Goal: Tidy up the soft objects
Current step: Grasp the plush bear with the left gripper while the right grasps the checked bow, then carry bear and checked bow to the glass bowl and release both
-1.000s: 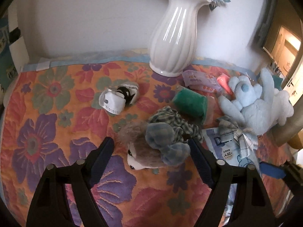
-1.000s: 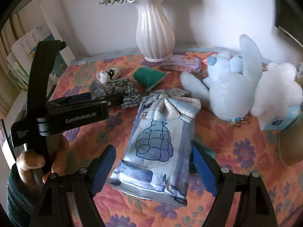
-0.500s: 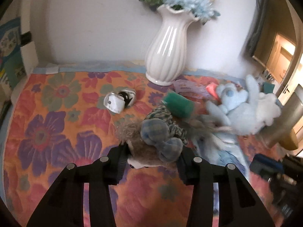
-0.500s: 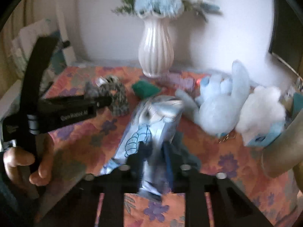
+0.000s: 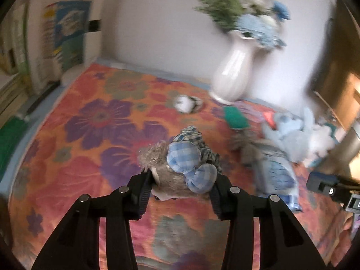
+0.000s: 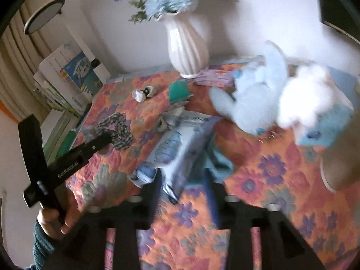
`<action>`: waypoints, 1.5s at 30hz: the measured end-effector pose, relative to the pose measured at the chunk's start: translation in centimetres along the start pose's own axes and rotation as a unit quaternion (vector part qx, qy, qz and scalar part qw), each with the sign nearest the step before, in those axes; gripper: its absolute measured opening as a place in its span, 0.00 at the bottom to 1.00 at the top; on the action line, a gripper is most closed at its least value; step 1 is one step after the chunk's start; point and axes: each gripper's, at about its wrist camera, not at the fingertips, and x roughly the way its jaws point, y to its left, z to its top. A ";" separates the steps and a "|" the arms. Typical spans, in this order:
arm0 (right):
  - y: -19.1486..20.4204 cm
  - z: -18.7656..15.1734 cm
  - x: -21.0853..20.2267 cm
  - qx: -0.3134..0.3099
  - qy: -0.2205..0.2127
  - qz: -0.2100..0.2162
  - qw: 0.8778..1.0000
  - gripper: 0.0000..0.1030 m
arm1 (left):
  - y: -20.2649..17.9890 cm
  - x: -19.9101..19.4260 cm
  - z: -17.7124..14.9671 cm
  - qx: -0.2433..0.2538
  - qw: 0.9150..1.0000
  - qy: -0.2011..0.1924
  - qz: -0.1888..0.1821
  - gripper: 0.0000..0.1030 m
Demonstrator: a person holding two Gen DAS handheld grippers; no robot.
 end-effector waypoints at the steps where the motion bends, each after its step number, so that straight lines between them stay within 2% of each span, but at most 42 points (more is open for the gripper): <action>1: 1.0 1.0 0.7 -0.019 -0.001 -0.014 1.000 0.45 | 0.2 -0.1 0.0 -0.002 1.000 -0.002 -0.001 0.41; 2: 1.6 1.6 1.2 -0.029 0.002 -0.017 0.999 0.46 | 0.1 0.1 0.0 0.001 1.000 -0.002 0.004 0.41; 4: 2.8 3.5 2.9 -0.046 0.012 -0.014 0.999 0.56 | -0.4 0.4 -0.1 0.012 1.000 0.003 0.015 0.41; 5: 3.5 4.3 3.9 -0.054 0.014 -0.017 0.998 0.58 | -0.8 0.5 -0.2 0.022 1.000 0.005 0.020 0.41; 8: 4.8 6.1 6.8 -0.080 0.021 -0.053 0.995 0.59 | -1.3 0.6 -0.3 0.036 0.999 0.001 0.026 0.41; 11: 5.4 6.8 10.6 -0.091 0.052 -0.080 0.991 0.59 | -1.1 0.6 -0.3 0.037 0.999 0.003 0.023 0.41; 12: 5.4 6.8 11.3 -0.094 0.054 -0.088 0.990 0.58 | -1.0 0.7 -0.3 0.036 0.999 0.004 0.021 0.41; 13: 5.4 6.8 11.7 -0.097 0.051 -0.095 0.989 0.46 | -1.0 0.7 -0.3 0.034 0.999 0.004 0.019 0.41; 14: 5.4 6.7 11.9 -0.100 0.046 -0.104 0.989 0.40 | -0.9 0.7 -0.3 0.033 0.999 0.004 0.018 0.41; 16: 4.9 6.5 11.9 -0.100 0.038 -0.102 0.989 0.33 | -0.9 0.7 -0.3 0.033 0.999 0.005 0.016 0.41; 19: 4.3 6.4 11.0 -0.096 0.023 -0.077 0.992 0.24 | -0.9 0.7 -0.3 0.032 0.999 0.005 0.015 0.41; 21: 3.9 6.2 9.9 -0.087 0.007 -0.036 0.996 0.23 | -0.9 0.7 -0.3 0.033 0.999 0.005 0.015 0.41; 23: 4.0 6.1 8.8 -0.080 -0.007 -0.013 0.997 0.23 | -1.0 0.7 -0.3 0.034 0.999 0.004 0.017 0.41; 28: 4.5 5.3 4.7 -0.066 -0.039 0.010 0.997 0.23 | -1.7 0.1 -0.4 0.042 0.999 -0.004 0.010 0.41; 31: 3.8 4.1 2.7 -0.044 -0.048 0.007 0.998 0.23 | -2.9 -1.1 -0.5 0.034 0.999 -0.011 -0.028 0.41; 35: 1.8 2.3 -0.1 -0.014 -0.048 -0.010 0.999 0.23 | -5.8 -2.8 -0.8 0.026 0.997 0.000 -0.074 0.41; 40: -2.2 -0.6 -3.9 0.043 -0.015 -0.008 0.999 0.23 | -11.1 -5.2 -1.5 0.059 0.990 0.004 -0.129 0.41; 45: -6.4 -3.5 -9.3 0.074 -0.045 -0.030 0.996 0.23 | -17.0 -5.7 -2.7 0.103 0.979 0.020 -0.177 0.41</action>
